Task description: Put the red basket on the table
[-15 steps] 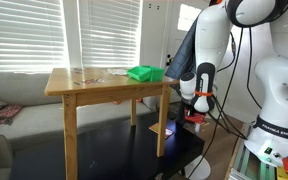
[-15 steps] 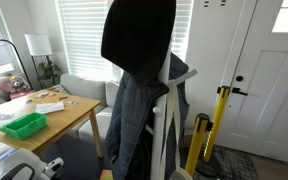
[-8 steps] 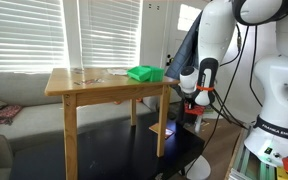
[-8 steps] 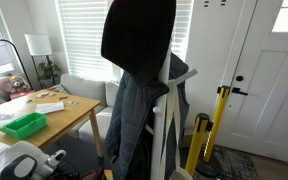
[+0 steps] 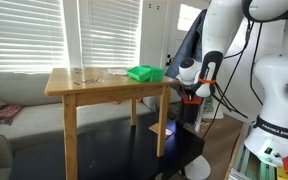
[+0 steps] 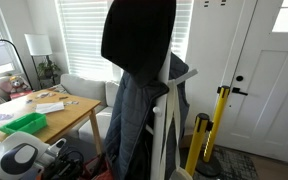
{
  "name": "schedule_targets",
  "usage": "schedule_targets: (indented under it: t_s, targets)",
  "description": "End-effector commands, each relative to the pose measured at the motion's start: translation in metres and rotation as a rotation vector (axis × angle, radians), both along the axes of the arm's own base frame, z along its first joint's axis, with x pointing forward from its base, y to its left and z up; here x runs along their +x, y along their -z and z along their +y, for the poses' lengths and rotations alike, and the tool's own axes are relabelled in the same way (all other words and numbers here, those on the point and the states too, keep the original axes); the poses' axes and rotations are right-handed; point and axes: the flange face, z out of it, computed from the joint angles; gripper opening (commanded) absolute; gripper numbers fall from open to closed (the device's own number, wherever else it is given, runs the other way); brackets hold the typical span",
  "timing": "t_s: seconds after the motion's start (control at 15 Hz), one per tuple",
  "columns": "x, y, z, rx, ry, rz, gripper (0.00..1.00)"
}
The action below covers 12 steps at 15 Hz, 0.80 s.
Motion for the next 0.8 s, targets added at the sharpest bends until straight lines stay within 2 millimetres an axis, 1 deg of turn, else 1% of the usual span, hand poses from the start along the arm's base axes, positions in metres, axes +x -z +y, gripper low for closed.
schedule_targets:
  t_s: [0.0,0.07,0.73]
  targets:
    - [0.004,-0.020,0.004,-0.074,-0.089,-0.004,0.01]
    - [0.009,-0.024,0.006,-0.086,-0.101,-0.011,0.01]
    - [0.022,-0.069,0.030,-0.173,-0.156,-0.154,0.01]
